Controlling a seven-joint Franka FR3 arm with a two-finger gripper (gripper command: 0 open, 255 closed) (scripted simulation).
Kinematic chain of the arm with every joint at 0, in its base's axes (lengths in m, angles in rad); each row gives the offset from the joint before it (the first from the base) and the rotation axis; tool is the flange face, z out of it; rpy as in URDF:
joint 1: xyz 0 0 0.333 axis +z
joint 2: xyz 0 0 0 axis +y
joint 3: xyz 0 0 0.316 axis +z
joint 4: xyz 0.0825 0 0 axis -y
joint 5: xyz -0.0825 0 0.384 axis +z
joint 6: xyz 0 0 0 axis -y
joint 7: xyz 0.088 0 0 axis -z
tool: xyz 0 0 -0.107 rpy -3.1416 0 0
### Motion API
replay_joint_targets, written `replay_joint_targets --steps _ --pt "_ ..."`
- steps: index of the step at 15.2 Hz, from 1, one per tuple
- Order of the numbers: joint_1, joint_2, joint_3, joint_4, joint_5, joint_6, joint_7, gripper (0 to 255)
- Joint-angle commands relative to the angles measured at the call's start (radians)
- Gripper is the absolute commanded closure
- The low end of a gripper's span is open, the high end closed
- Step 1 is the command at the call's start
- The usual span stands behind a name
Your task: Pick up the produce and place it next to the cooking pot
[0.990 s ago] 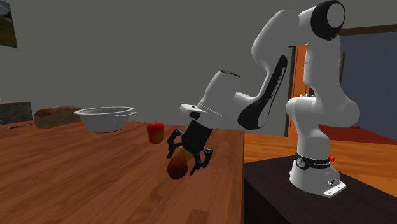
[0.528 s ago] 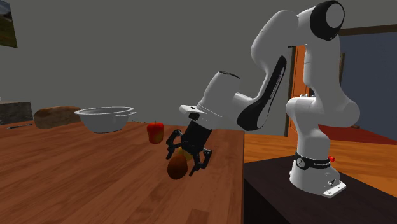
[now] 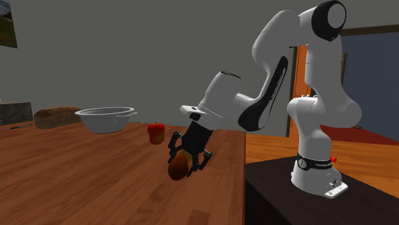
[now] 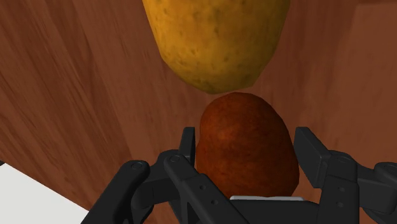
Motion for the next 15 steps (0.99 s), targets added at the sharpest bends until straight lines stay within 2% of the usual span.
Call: replay_joint_targets --steps 1,2,9,15 --pt "0.0 0.0 0.0 0.0 0.0 0.0 0.0 255" --pt "0.0 0.0 0.0 0.0 0.001 0.0 -0.001 255" --pt "-0.001 -0.088 0.028 0.002 0.132 -0.092 -0.121 255" --pt "0.013 -0.154 0.029 0.019 0.199 -0.175 -0.183 255"
